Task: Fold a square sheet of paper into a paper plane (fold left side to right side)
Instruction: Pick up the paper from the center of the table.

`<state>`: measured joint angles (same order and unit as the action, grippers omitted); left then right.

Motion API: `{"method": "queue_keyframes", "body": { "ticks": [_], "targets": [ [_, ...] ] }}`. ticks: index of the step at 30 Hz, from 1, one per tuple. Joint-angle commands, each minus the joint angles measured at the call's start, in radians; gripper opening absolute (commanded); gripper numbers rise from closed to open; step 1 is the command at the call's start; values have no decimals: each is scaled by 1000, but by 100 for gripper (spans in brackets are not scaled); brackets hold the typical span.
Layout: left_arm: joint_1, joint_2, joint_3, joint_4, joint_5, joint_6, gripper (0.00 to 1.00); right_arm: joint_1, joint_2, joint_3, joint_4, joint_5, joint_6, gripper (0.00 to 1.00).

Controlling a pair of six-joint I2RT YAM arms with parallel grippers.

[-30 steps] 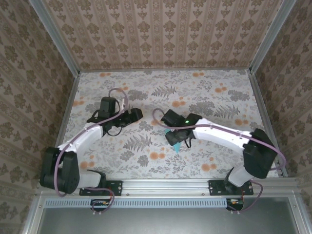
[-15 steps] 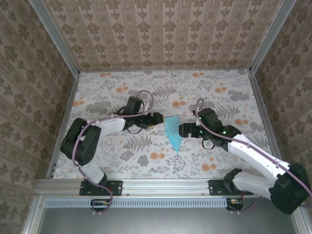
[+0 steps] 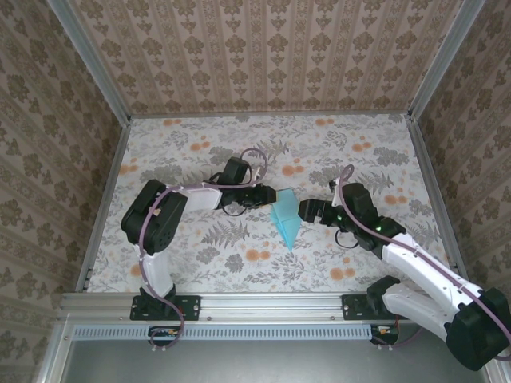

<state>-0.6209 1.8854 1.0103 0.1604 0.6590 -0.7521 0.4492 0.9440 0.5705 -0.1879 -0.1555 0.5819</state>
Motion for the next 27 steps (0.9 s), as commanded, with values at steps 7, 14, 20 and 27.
{"method": "queue_keyframes", "body": {
  "ticks": [7, 14, 20, 27],
  "targets": [
    [36, -78, -73, 17, 40, 103, 5, -1, 79, 7, 110, -106, -69, 100],
    [49, -155, -165, 44, 75, 173, 2, -75, 283, 62, 176, -315, -76, 90],
    [50, -177, -230, 113, 108, 189, 2, -135, 473, 111, 221, -489, -118, 77],
    [50, -177, -269, 182, 121, 183, 1, -183, 653, 98, 431, -596, -104, 72]
  ]
}}
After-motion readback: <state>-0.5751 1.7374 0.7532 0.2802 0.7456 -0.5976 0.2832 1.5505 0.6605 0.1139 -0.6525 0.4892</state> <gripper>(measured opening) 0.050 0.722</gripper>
